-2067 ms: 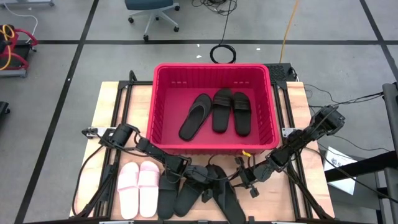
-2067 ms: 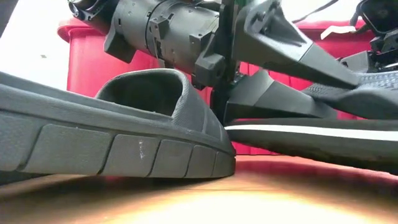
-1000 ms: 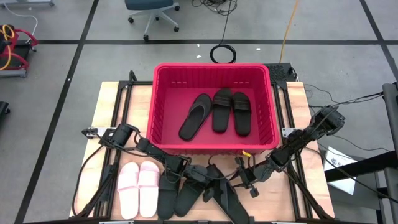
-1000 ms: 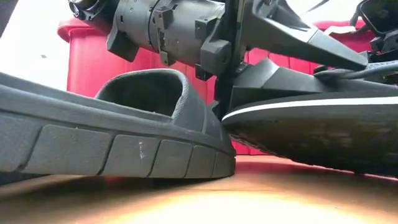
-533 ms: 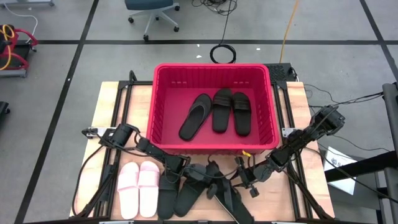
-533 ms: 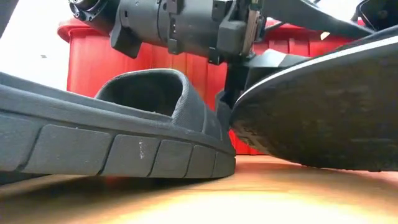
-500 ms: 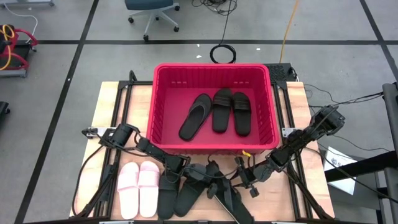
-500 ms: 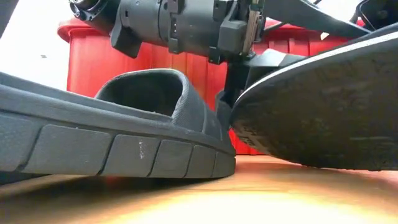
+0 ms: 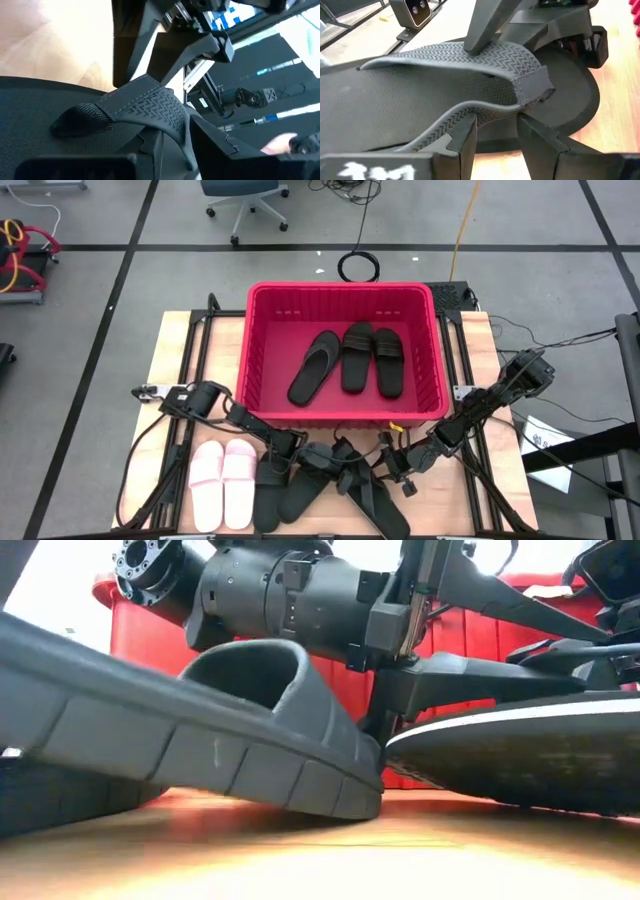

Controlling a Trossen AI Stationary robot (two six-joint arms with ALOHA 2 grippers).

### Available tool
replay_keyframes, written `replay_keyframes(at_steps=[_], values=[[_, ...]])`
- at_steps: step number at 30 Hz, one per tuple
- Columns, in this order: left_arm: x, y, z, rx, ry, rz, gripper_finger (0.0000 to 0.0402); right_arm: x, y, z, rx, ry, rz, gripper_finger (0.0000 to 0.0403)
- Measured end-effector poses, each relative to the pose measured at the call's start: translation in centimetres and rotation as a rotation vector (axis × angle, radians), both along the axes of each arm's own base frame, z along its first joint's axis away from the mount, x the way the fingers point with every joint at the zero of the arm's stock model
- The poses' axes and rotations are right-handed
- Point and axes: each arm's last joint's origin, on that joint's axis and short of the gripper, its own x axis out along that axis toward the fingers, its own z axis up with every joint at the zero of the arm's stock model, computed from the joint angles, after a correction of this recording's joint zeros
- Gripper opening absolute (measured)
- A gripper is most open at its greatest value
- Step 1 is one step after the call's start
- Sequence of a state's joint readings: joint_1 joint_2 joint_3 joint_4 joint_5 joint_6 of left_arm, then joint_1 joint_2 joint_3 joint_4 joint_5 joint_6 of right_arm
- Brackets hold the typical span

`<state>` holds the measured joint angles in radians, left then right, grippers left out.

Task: Pick and place slides into bin
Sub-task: Put the black slipper into the red bin

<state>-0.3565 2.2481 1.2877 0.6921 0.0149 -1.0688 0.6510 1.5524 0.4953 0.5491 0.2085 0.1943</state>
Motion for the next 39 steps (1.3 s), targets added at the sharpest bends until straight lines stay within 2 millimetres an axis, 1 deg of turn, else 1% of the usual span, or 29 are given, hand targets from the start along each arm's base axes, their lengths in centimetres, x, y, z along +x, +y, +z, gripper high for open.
replay_keyframes(at_steps=[5,7,10,11,17,21,26,29,33,39], values=[[0.0,-0.1,0.0,0.003,-0.010,-0.024,0.0086,0.0,0.0,0.0,-0.003,-0.001,0.003,0.0130],[0.0,-0.1,0.0,0.003,-0.010,-0.025,0.0066,0.0,0.0,0.0,-0.003,-0.001,0.003,0.0130],[0.0,-0.1,0.0,0.012,-0.013,-0.032,0.0016,0.0,0.0,0.0,-0.002,-0.001,0.003,0.0130],[0.0,0.0,0.0,0.012,-0.013,-0.033,0.0010,0.0,0.0,0.0,0.000,0.000,0.002,0.0130],[0.0,-0.1,0.0,0.034,-0.020,-0.056,0.0004,0.0,0.0,0.0,-0.002,-0.003,0.004,0.0130],[-0.1,-0.1,0.1,0.062,-0.035,-0.090,0.0002,-0.1,0.0,0.5,0.013,-0.013,0.002,0.0130],[0.0,-0.1,0.2,0.052,-0.045,-0.113,0.0001,-0.4,0.0,1.6,0.069,-0.026,0.001,0.0130],[-0.1,-0.2,0.3,0.051,-0.050,-0.139,0.0001,-0.6,0.0,2.7,0.116,-0.045,0.007,0.0130],[-0.3,-0.4,1.4,0.054,-0.078,-0.167,0.0001,-1.2,0.0,4.2,0.151,-0.086,0.023,0.0130],[-0.9,-0.3,4.4,0.136,-0.094,-0.194,0.0000,-2.2,0.0,6.5,0.234,-0.144,0.038,0.0130]])
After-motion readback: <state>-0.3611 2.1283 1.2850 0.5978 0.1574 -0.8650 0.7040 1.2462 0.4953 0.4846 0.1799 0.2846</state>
